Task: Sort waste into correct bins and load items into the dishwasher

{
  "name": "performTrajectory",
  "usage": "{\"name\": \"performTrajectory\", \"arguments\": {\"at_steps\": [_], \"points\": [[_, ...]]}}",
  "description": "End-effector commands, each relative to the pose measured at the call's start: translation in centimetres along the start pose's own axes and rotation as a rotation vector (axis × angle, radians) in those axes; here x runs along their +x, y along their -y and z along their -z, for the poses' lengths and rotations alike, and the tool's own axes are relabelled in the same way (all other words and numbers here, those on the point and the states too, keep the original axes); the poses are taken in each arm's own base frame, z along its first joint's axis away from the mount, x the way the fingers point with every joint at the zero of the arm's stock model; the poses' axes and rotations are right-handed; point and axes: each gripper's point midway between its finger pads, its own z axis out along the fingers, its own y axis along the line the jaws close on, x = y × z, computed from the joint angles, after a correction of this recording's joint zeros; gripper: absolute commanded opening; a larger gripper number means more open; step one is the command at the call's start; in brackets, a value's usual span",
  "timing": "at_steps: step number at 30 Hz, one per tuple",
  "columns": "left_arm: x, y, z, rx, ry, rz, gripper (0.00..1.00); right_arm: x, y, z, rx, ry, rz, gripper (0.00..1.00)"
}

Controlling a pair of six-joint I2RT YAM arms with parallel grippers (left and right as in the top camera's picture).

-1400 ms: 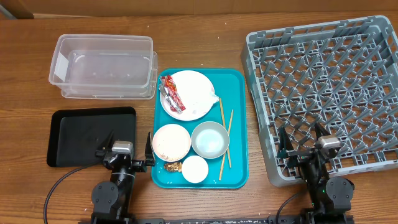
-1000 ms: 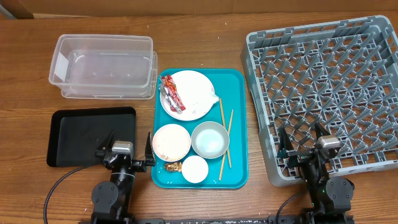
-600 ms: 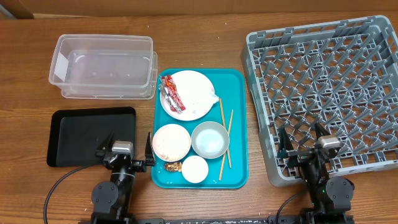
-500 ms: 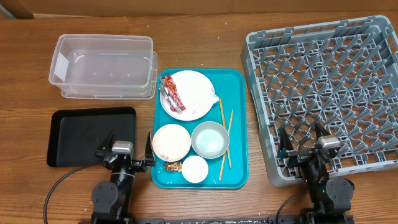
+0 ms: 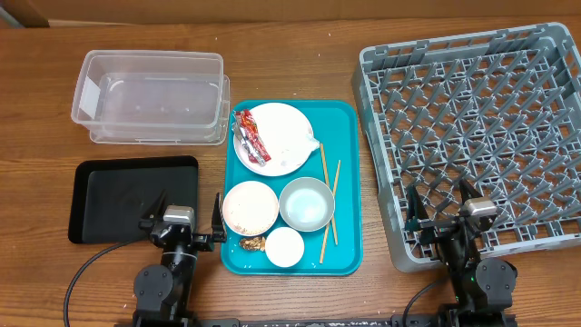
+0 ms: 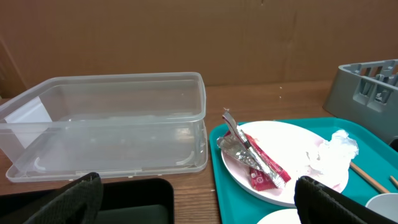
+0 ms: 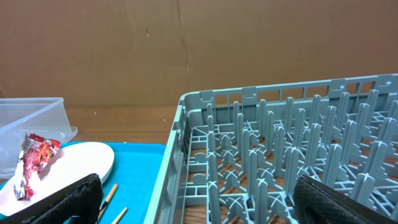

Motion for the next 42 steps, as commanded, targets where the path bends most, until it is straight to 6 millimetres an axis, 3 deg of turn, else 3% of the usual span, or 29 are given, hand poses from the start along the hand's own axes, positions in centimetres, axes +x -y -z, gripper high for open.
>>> {"name": "performTrajectory", "arguments": {"at_steps": [1, 42], "points": [[0.22, 0.36, -0.04, 0.018, -0.004, -0.023, 1.0, 0.1, -0.02, -0.01, 0.0, 0.007, -0.004, 1.0], [0.22, 0.36, -0.04, 0.018, -0.004, -0.004, 1.0, 0.1, -0.02, -0.01, 0.0, 0.007, -0.004, 1.0]]}}
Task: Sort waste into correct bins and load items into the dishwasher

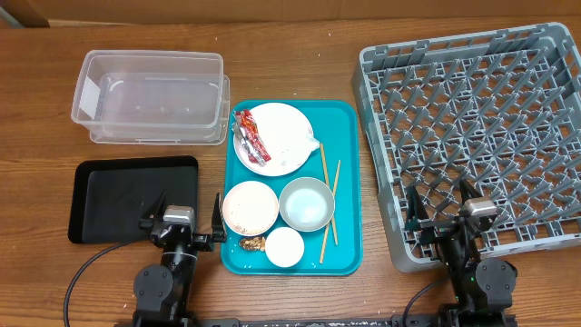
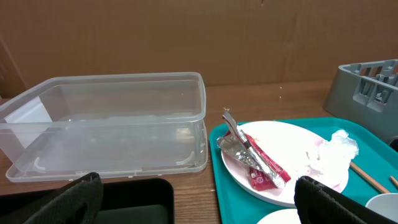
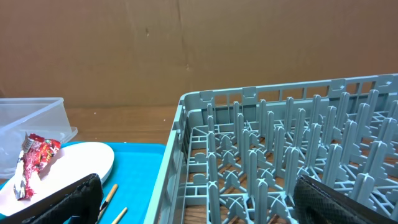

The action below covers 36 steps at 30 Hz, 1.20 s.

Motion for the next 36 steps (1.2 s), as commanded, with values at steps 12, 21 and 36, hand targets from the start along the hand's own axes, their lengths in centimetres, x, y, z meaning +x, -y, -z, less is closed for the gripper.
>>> {"name": "performTrajectory", "arguments": {"at_steps": [12, 21, 36], "points": [[-1.1, 0.4, 0.2, 0.019, 0.019, 0.124, 1.0, -2.2, 0.5, 0.3, 0.042, 0.054, -0.103, 1.0], [-3.7, 0.4, -0.3, 0.015, -0.067, 0.115, 1.0, -6.4, 0.2, 0.0, 0.054, -0.005, -0.149, 1.0], [-8.3, 2.5, -5.4, 0.112, -0.649, 0.113, 1.0, -7.9, 0.0, -2.9, 0.135, -0.636, -0.221, 1.0]]}}
